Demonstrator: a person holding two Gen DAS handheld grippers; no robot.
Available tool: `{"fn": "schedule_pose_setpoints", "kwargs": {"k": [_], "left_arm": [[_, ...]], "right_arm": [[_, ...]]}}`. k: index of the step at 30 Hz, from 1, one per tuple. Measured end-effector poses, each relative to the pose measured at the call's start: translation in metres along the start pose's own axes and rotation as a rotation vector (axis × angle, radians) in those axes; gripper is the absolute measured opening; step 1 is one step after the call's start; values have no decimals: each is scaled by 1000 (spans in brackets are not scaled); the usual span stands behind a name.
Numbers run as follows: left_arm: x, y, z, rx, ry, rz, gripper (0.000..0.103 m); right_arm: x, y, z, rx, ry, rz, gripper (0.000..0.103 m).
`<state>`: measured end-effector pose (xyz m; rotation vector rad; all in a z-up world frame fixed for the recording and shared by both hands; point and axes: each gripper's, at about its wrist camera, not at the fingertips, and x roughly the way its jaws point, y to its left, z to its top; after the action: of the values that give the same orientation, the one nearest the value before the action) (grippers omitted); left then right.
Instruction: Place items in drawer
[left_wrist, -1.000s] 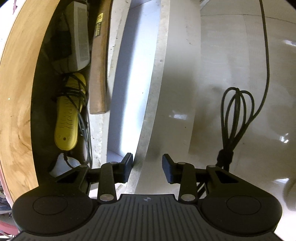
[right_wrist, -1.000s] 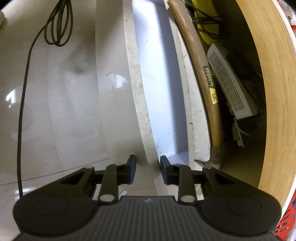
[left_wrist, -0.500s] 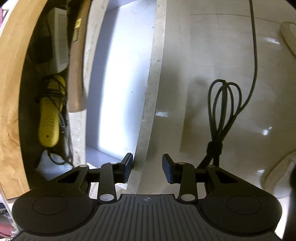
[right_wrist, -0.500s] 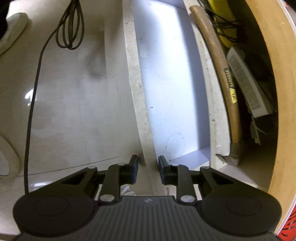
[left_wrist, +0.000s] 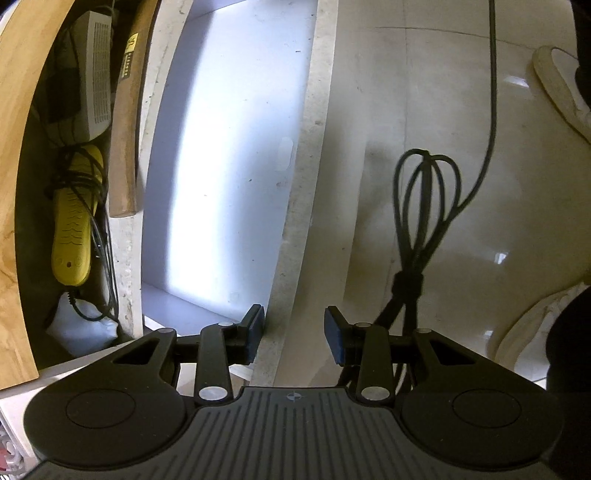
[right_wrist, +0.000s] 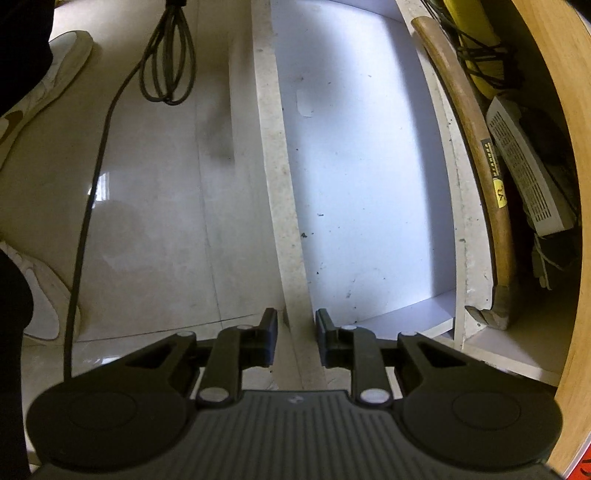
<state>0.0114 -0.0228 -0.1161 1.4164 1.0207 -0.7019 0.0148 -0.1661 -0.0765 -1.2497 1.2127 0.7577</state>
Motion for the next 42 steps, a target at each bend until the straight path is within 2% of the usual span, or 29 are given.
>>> {"fn": "schedule_pose_setpoints", "kwargs": {"k": [20,31,32,33,34,35,40,42], "left_arm": [[2,3,0,-10,1,-8,35],[6,4,2,-22,-2,16,37],[7,2,2,-10,2,35,47],[8,1,3,1,5,55,57],[8,0,3,12,8,74,78],[9,0,3,17,8,90,87],[9,0,5,18,0,130,100],[9,0,5,21,-2,130,100]], "right_arm": [[-2,3,0,20,-6,16,24],[-1,6,-2,33,-17,-5,31],[0,7,-2,29,-22,-12,47],[0,8,-2,27,-27,-27,84],[0,10,-2,25,-38,-46,99],[-1,11,-2,22,-49,-55,103],[-1,13,0,7,-63,-71,103],[0,14,0,0,-56,-74,103]]}}
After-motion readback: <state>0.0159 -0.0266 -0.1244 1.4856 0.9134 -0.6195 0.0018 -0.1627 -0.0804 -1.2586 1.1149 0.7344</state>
